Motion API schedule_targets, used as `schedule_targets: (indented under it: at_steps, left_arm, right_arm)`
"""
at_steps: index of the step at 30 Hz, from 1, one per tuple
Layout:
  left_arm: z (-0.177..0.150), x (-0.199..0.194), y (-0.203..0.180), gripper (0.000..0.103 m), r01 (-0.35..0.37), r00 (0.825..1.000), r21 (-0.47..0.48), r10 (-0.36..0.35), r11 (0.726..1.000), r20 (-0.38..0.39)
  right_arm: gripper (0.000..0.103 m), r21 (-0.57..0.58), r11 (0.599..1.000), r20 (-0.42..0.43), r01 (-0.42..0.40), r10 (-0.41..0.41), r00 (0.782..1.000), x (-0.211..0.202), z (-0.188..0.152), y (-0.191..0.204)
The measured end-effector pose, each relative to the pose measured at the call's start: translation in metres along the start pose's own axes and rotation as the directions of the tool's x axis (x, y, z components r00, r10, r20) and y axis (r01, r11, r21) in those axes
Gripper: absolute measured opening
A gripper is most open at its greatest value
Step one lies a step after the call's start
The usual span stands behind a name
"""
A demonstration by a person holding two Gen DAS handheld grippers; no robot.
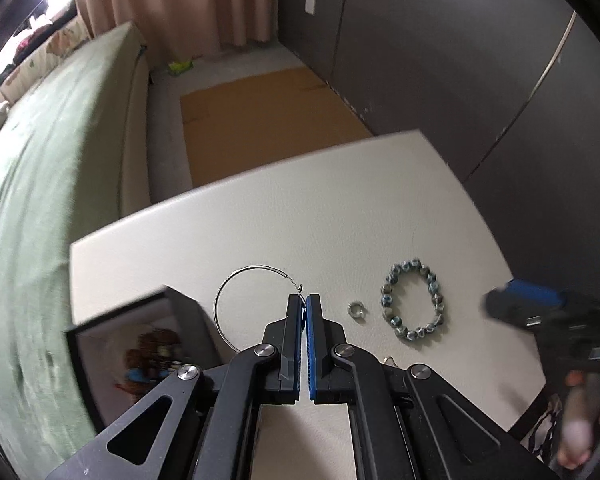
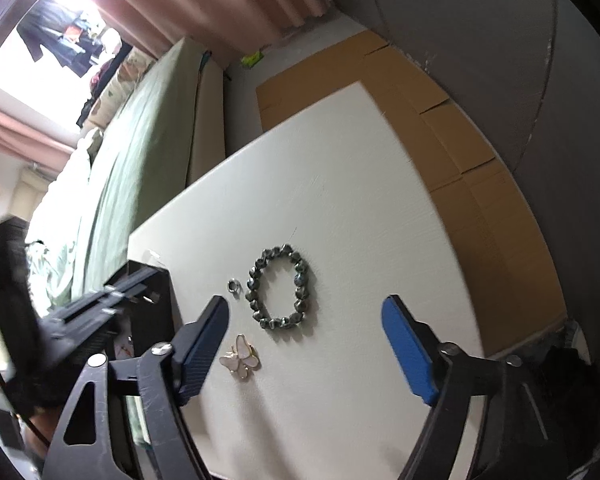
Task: Organize jewelry
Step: 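Drop the silver hoop in the box with left tool while right drops green bracelet in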
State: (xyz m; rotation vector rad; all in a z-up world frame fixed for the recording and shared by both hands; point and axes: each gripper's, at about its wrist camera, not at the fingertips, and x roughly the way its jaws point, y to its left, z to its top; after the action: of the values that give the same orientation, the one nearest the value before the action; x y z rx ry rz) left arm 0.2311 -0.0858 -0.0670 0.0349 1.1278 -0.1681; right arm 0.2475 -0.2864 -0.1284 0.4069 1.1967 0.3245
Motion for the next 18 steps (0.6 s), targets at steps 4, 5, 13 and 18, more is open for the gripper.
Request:
schedule_targets:
  at_steps: [4,5,13,18]
  left_arm:
    - [0.001,-0.027,0.010,0.001,-0.009,0.999,-0.013,0.009,1.000,0.036]
    - [0.002,-0.031,0.013,0.001,-0.011,0.999,-0.016,0.011,1.000,0.042]
    - [-0.007,-0.063,0.046,0.001,-0.023,0.997,-0.073,0.029,0.997,0.078]
    - [-0.022,-0.063,0.063,0.001,0.002,0.994,-0.149,0.014,0.989,0.106]
  right_arm:
    - [0.061,-0.019,0.999,-0.039,0.029,-0.029,0.999,0.019,0.000,0.006]
    - [0.057,-0.026,0.999,-0.043,0.041,-0.043,0.998,0.023,0.000,0.009]
    - [0.038,-0.087,0.987,-0.054,0.134,-0.139,0.989,0.042,-0.001,0.027]
    - [0.011,-0.125,0.975,-0.038,0.183,-0.189,0.981,0.047,-0.001,0.035]
